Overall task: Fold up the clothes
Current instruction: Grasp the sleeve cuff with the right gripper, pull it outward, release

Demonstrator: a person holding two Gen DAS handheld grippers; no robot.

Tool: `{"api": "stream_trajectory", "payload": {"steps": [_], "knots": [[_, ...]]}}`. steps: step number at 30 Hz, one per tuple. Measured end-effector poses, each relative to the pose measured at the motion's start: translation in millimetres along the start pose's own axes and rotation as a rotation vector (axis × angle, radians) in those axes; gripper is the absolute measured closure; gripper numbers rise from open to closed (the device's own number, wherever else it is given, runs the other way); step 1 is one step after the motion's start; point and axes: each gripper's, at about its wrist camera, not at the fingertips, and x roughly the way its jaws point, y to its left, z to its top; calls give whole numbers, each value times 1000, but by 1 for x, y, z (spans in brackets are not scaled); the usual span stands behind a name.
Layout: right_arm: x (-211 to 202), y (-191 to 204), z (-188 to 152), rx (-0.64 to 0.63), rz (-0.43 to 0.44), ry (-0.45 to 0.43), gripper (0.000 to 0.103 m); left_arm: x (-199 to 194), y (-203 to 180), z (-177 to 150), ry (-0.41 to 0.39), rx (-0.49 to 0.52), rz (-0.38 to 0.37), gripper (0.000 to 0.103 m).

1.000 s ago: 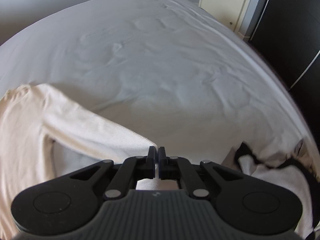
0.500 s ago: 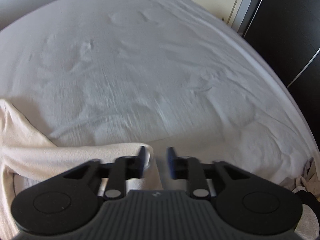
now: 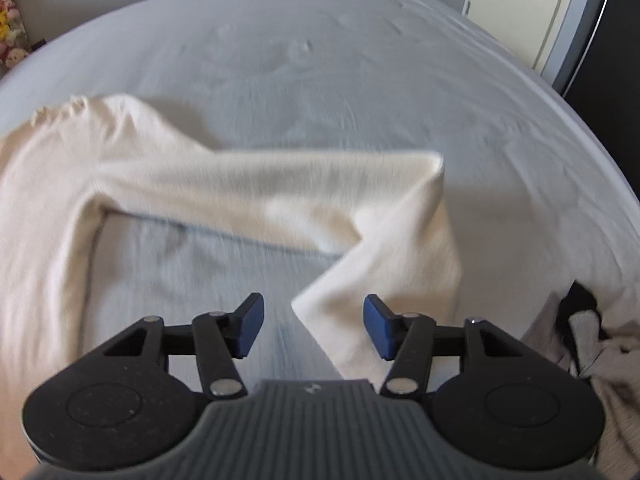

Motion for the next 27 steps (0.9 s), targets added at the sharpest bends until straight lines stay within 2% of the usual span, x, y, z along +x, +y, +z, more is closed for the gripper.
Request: {"api": "stream_trajectory", "payload": {"steps": [5,6,7,8,9,14,20,24,27], "knots": [[18,-10,-12,42,-45,22,45,2,3,2,0,-14,-10,82],[19,-11,-13,48,-54,20,55,2,3,2,-2,-11,-13,82],[20,-12,-14,54,-63,18,77,1,3,2,-7,-7,-15,82],[19,-13,-13,57,-75,22,92,-1,3,2,-12,-3,-17,82],[14,-15,-11,62,-80,21,97,-2,3,2,-17,1,-18,82],[-40,-34,6,105,-75,-69,97,-5,7,2,-28,-20,-21,82],[-138,-84,37,278,-42,-207,98,-7,7,3,-34,-22,-30,82],[-165,-110,47,333,-100,-203,98,-10,8,2,-40,-24,-31,82],[-149,-126,32,396,-125,-115,98,-11,10,2,-42,-33,-25,82]]}}
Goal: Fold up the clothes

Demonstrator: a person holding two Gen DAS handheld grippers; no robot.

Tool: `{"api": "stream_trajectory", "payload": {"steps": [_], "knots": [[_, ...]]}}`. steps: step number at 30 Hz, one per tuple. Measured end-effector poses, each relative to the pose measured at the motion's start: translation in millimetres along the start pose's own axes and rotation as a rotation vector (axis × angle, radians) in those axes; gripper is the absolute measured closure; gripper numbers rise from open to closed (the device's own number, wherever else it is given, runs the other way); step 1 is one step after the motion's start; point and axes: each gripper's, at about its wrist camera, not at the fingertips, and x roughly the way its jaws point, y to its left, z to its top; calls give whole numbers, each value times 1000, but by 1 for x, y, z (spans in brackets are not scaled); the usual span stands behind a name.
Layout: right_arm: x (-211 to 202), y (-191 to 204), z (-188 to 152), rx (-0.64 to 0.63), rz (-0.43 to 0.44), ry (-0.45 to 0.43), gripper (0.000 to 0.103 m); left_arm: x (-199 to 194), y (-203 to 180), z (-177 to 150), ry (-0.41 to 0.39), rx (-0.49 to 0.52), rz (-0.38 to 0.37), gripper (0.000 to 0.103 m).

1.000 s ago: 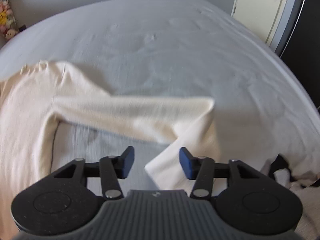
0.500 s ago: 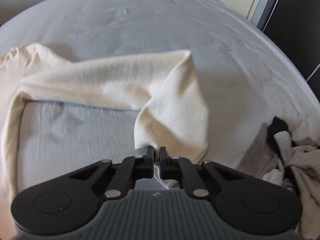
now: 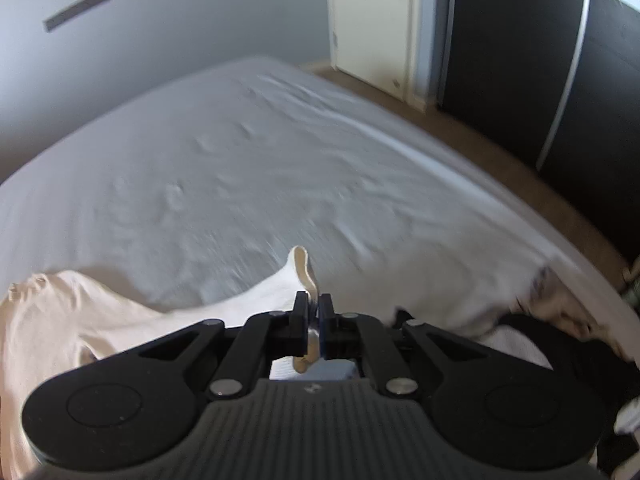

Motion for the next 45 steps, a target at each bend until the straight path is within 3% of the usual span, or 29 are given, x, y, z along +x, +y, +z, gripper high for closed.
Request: {"api": "stream_trajectory", "payload": {"steps": [6,11,13,18,23,25,29,32,38,39,43,45], "knots": [[58,-36,-40,94,-104,148,101,2,4,1,7,-15,8,82],[101,-49,-69,142,-133,215,101,2,0,1,23,10,-26,81],[108,-47,-76,127,-155,222,98,1,-3,1,26,25,-40,74],[96,-36,-77,82,-184,177,89,2,-7,-5,65,69,-54,70],[66,4,-77,61,-53,113,84,-2,11,-7,103,-3,-38,61],[54,31,-82,39,20,90,81,-2,21,-8,135,-54,-74,50],[33,93,-97,-5,173,62,81,-8,36,-14,163,-113,-125,49],[19,142,-115,-55,271,52,80,-10,46,-16,184,-153,-115,47],[3,223,-156,-144,412,48,78,4,69,-26,298,-283,-164,48],[2,232,-163,-147,429,55,78,7,72,-28,316,-301,-170,50],[7,261,-186,-157,488,71,77,12,80,-32,334,-366,-224,87],[11,269,-197,-176,510,50,72,11,83,-33,319,-385,-245,95]]}}
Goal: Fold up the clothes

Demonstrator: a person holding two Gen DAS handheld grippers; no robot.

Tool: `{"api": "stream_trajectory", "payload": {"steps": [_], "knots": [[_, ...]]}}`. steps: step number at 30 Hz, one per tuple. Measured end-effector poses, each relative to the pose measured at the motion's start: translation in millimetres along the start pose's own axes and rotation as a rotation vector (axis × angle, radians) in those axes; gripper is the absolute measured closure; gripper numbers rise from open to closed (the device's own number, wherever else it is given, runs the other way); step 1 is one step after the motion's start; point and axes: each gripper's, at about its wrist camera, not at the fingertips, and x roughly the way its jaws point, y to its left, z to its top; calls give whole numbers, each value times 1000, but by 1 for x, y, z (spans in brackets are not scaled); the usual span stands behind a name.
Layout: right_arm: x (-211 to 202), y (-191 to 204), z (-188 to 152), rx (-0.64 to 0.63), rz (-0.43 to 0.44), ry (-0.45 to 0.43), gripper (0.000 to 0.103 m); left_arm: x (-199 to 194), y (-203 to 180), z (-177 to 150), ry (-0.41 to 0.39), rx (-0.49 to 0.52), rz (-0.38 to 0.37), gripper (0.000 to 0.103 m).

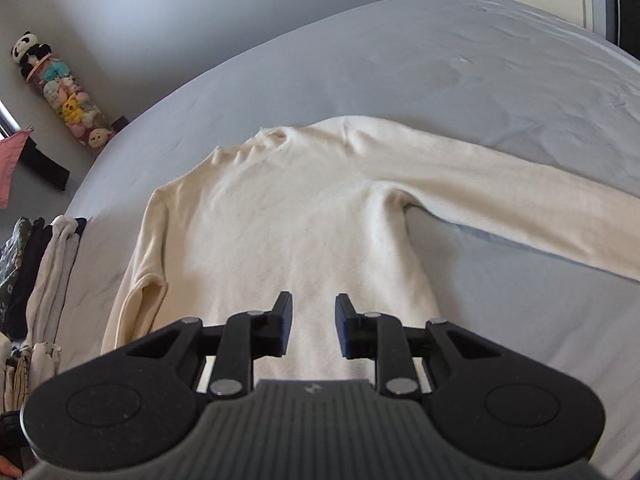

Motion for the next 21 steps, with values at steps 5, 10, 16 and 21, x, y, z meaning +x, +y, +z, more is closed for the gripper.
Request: {"api": "stream_trajectory", "payload": {"steps": [5,10,16,21], "knots": [[18,-8,-27,-3,11,-53,67,-25,1,0,-144,-12,-40,97],[37,-40,-44,130,77,-51,67,-56,-14,11,-313,15,28,97],[46,-49,-36,140,116,-97,67,-88,-49,63,-428,120,186,97],[54,-49,-28,132,153,-81,67,-90,-65,116,-434,234,392,97]]}}
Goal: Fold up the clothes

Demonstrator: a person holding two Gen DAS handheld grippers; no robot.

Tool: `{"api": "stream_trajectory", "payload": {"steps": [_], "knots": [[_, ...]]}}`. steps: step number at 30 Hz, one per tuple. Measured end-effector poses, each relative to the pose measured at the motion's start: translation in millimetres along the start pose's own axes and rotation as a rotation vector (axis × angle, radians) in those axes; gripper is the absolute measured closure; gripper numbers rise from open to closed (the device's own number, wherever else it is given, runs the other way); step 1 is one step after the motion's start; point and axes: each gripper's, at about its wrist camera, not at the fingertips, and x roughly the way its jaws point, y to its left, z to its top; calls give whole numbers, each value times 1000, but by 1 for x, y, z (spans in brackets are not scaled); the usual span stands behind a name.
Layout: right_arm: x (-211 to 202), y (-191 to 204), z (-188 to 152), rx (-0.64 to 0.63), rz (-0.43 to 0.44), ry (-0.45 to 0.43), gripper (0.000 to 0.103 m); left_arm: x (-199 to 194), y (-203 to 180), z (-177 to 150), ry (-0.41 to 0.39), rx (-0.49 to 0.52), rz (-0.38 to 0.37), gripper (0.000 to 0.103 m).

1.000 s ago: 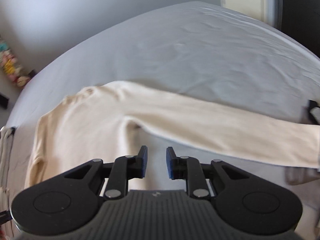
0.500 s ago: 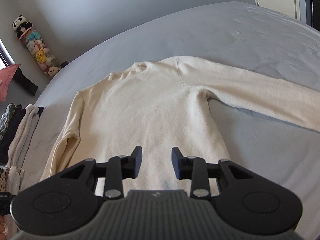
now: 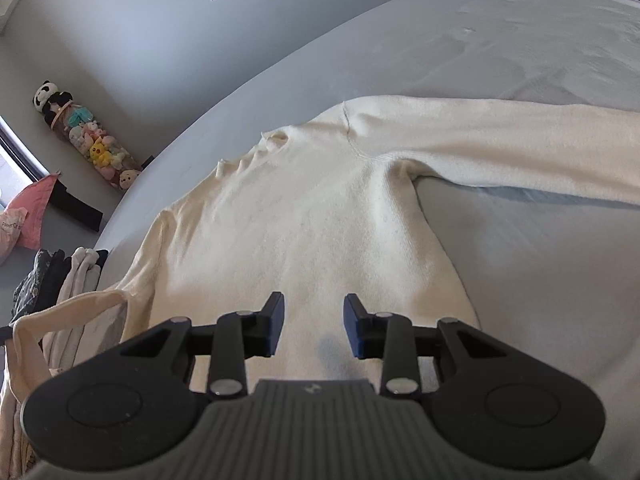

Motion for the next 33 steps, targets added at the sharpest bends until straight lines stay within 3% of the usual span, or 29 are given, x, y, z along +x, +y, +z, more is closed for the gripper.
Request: {"api": "stream_trajectory", "payload": {"steps": [6,10,13,16,18,21,26,29,33], "knots": [[8,-13,8,53,2,20,67,57,-12,11,60,188,182,97],[11,-22,10,98,-17,36,66,89,-16,0,143,221,222,97],[12,-24,11,119,-23,43,66,90,-9,-10,167,172,156,97],[15,-22,11,117,-22,53,66,76,-5,-16,166,125,14,97],[16,-19,10,102,-21,57,66,65,-13,-24,184,138,-98,97],[17,-16,9,91,-21,62,66,57,-31,-43,214,168,-187,97],[17,-17,9,97,-24,63,67,70,-48,-74,290,146,-268,96],[18,-17,9,98,-26,65,67,76,-53,-85,314,142,-272,93],[18,-17,9,99,-25,64,67,66,-48,-77,319,165,-297,81]]}}
